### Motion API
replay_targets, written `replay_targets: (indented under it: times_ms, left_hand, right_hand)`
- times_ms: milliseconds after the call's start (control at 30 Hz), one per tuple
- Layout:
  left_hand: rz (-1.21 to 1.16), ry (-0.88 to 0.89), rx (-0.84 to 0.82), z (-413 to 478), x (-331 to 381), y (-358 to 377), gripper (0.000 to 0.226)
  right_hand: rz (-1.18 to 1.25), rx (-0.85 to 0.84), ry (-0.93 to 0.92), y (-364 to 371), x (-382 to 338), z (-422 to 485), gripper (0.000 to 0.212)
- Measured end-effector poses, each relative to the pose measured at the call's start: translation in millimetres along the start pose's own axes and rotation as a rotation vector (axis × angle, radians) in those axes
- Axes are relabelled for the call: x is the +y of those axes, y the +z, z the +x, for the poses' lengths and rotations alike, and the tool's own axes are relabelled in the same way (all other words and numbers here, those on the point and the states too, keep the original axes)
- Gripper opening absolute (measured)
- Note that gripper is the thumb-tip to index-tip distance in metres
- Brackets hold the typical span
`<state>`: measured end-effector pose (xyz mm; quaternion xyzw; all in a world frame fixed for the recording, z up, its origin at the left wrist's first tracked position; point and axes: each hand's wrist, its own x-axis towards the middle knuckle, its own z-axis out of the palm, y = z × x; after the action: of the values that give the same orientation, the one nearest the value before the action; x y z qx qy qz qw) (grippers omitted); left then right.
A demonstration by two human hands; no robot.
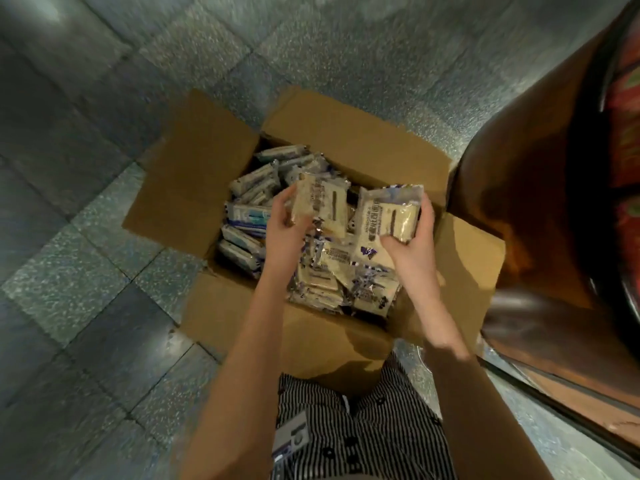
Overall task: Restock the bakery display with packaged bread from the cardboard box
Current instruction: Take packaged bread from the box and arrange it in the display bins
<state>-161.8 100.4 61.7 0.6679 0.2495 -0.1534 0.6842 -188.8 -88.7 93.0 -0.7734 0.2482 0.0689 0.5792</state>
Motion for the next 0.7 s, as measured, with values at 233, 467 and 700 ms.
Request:
replay_targets:
  times_ms: [233, 467, 700]
  left_hand:
    - [-0.003, 0.119, 0.049, -82, 19, -13, 0.039]
    - [-0.036, 0.234, 0.301, -187, 13, -15, 0.039]
    - [-0.132, 0.277, 0.656, -308, -28, -39, 0.039]
  right_hand:
    - [0.035, -0.094, -0.187, -27, -42, -29, 0.045]
    - [0.129, -0.211, -0.361, -47, -62, -80, 0.007]
    - [0.067, -0.395, -0.402, -42, -67, -141, 0.031]
